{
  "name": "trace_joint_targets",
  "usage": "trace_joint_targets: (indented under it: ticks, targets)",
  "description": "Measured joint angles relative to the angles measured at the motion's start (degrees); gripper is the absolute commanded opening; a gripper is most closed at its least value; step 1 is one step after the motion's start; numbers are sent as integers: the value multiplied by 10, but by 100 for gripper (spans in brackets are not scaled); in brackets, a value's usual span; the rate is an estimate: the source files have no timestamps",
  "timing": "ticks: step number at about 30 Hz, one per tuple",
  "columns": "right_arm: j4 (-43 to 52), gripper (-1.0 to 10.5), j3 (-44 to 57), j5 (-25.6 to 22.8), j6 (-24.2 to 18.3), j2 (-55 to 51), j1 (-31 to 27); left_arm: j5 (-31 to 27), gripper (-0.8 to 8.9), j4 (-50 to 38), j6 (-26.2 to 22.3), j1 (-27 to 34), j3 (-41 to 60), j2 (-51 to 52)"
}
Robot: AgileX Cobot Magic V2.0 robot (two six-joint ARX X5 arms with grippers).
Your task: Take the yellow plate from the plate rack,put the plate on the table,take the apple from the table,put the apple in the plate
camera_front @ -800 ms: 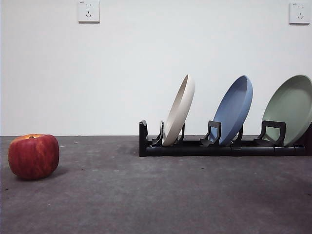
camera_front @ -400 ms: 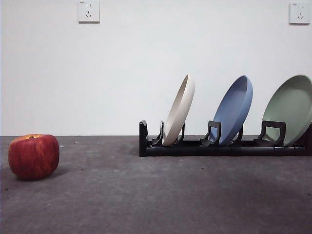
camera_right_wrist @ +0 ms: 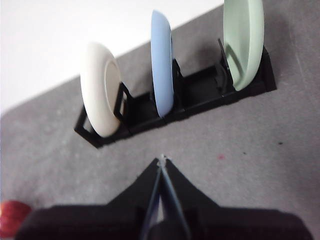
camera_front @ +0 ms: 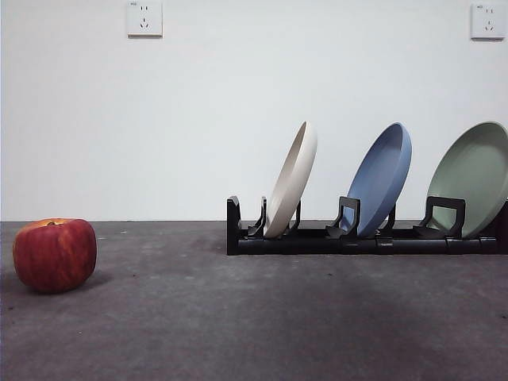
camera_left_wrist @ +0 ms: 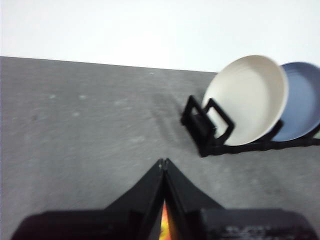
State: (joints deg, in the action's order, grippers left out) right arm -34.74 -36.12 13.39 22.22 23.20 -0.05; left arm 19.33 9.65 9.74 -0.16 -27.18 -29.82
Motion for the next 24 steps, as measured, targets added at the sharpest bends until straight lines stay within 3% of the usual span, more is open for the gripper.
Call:
trace_joint_targets:
  ticks: [8,12,18,24]
  targets:
    - [-49,0,-123,0,-31,110,0,41,-4,0,9,0,-54,-71]
    - [-75,0,-162,7,-35,143,0,96,-4,6,13,0,-86,-117]
    - [-79,0,-198,96,-74,202,0,173,-4,48,15,0,-180,-222]
    - [-90,0,-211,157,-117,260,0,193,-4,119,15,-20,-297,-337]
